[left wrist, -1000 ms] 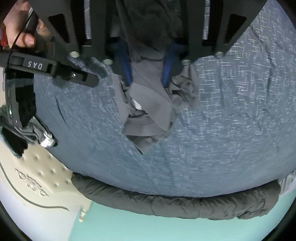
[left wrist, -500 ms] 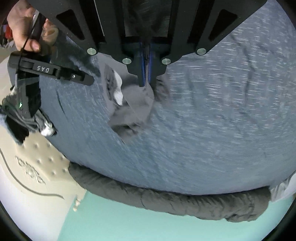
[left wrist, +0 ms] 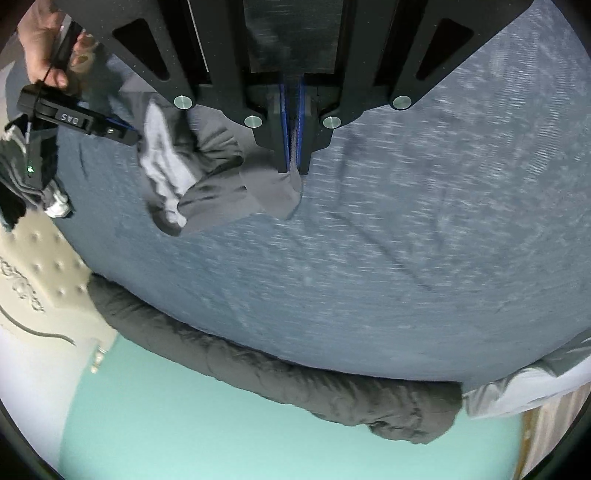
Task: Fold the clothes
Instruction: 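Grasp the garment's waistband with the left gripper and pull it flat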
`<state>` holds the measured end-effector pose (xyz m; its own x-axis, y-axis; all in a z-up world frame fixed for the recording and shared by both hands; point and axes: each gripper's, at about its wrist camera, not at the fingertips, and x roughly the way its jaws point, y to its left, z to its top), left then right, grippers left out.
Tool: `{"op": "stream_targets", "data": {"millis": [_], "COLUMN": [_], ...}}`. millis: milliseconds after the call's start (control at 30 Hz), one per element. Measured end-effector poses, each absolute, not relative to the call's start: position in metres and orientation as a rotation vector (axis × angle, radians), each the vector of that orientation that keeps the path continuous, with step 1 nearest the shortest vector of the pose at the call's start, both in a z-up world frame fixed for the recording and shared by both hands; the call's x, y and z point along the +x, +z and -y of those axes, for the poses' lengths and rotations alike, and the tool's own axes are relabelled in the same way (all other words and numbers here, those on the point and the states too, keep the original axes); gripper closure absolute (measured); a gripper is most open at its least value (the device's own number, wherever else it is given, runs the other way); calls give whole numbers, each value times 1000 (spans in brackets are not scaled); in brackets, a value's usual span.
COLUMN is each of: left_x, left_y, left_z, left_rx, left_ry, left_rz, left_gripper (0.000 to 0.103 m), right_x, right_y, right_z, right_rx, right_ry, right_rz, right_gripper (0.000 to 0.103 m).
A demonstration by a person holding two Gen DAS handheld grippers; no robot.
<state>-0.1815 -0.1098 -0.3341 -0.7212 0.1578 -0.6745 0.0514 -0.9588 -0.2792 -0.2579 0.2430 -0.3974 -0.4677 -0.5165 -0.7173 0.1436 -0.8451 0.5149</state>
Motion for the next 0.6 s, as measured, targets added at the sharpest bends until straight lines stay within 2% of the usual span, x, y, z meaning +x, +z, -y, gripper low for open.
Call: {"op": "stream_targets", "data": {"millis": [33,67,133,167,600], "left_x": [-181,-180,-178,-177,-171], "left_y": [-335,-335,-335,-334,-323], "left_z": [113,116,121,124,109], "left_rx": [-1153,-1153,-1153,-1153,-1082], "left_ry": [2840,2843,2848,2851,2842], "left_rz": [443,447,453,456,462], "left_gripper": [100,100,100,100,100], "right_x": [-258,-259,-259,-259,-241], "right_y": [-398,-399,-401,-402,-356], "right_z": [-242,-241,-242,-243,-295], "right_rx": [1335,1338,1341,1342,1173], "right_ry": [-2339,-2337,-2343,-2346,-2492], "right_rz": [534,538,544,547,582], "right_gripper": [73,85,93,100,102]}}
